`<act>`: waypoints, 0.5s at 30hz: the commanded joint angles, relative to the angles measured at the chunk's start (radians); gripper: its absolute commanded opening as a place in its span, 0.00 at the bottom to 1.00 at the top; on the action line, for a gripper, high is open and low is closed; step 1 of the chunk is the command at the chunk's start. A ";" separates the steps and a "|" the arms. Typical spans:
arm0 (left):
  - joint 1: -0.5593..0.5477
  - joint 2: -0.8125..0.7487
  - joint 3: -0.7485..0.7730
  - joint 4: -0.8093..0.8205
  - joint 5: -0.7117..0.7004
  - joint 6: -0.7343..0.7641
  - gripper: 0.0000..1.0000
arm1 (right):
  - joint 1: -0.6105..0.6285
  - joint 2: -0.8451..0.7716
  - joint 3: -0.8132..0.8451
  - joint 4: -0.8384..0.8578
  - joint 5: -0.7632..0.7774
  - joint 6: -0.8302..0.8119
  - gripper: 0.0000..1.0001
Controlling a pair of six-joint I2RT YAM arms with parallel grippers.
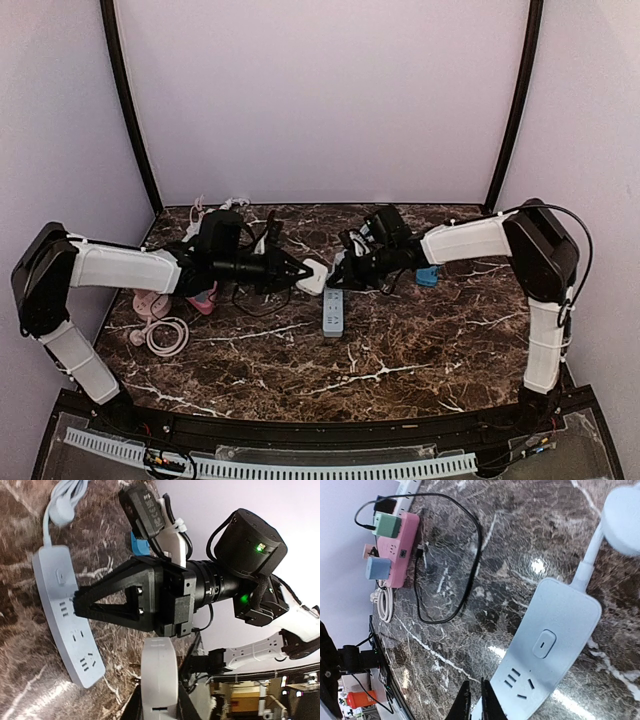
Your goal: Pull the plug off the socket
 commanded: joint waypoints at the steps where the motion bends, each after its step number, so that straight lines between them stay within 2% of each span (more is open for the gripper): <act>1: -0.005 -0.127 0.158 -0.462 -0.173 0.367 0.00 | -0.032 -0.126 0.045 -0.042 0.000 -0.001 0.09; 4: -0.045 -0.160 0.245 -0.665 -0.360 0.507 0.00 | -0.044 -0.184 0.042 -0.037 -0.007 0.011 0.14; 7: -0.107 -0.175 0.337 -0.766 -0.549 0.672 0.00 | -0.061 -0.242 0.024 -0.011 -0.037 0.032 0.23; 8: -0.139 -0.178 0.350 -0.795 -0.653 0.735 0.00 | -0.064 -0.260 0.018 0.003 -0.052 0.039 0.25; 11: -0.215 -0.188 0.390 -0.803 -0.854 0.864 0.00 | -0.071 -0.307 0.004 0.030 -0.097 0.062 0.34; 15: -0.343 -0.198 0.356 -0.682 -1.167 1.123 0.00 | -0.072 -0.350 0.004 0.036 -0.142 0.090 0.41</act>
